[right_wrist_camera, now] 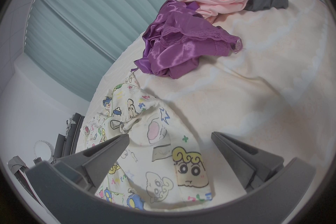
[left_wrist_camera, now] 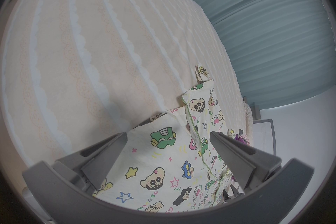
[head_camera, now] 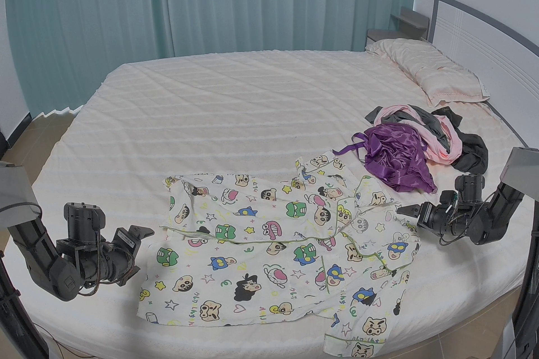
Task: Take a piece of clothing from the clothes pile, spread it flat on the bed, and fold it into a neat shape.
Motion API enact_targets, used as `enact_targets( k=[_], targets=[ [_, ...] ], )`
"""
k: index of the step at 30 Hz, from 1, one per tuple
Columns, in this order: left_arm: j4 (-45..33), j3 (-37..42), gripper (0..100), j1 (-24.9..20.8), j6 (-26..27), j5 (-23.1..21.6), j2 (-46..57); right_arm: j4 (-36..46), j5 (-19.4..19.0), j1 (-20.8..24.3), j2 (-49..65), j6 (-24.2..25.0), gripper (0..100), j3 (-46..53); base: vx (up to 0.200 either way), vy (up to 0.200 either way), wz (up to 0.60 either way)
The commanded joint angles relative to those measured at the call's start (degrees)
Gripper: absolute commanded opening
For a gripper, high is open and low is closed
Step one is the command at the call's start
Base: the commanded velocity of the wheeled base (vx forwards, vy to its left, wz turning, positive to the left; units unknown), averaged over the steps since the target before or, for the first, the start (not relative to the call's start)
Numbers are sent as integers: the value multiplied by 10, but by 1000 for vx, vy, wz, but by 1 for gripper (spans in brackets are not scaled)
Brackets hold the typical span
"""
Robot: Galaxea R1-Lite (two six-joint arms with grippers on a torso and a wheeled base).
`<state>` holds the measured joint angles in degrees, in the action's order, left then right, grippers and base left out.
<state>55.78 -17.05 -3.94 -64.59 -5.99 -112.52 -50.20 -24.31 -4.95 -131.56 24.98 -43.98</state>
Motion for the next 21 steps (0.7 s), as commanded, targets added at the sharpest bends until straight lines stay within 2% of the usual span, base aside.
enact_targets(
  k=[1,10,11,18,21],
  targets=[
    [0,0,100,0,0,0,0,3,0,2,-17,-3,100,-21,0,0,0],
    [0,0,100,-1,0,0,0,5,1,23,-46,-1,100,-50,0,0,0],
    [0,0,100,-2,0,0,0,5,3,23,-47,0,0,-54,0,0,0],
    [0,-1,100,-2,0,0,-1,3,6,17,-42,2,0,-56,0,0,0],
    [0,0,100,-2,0,0,-1,-3,26,3,-42,2,0,-61,0,0,0]
  ],
)
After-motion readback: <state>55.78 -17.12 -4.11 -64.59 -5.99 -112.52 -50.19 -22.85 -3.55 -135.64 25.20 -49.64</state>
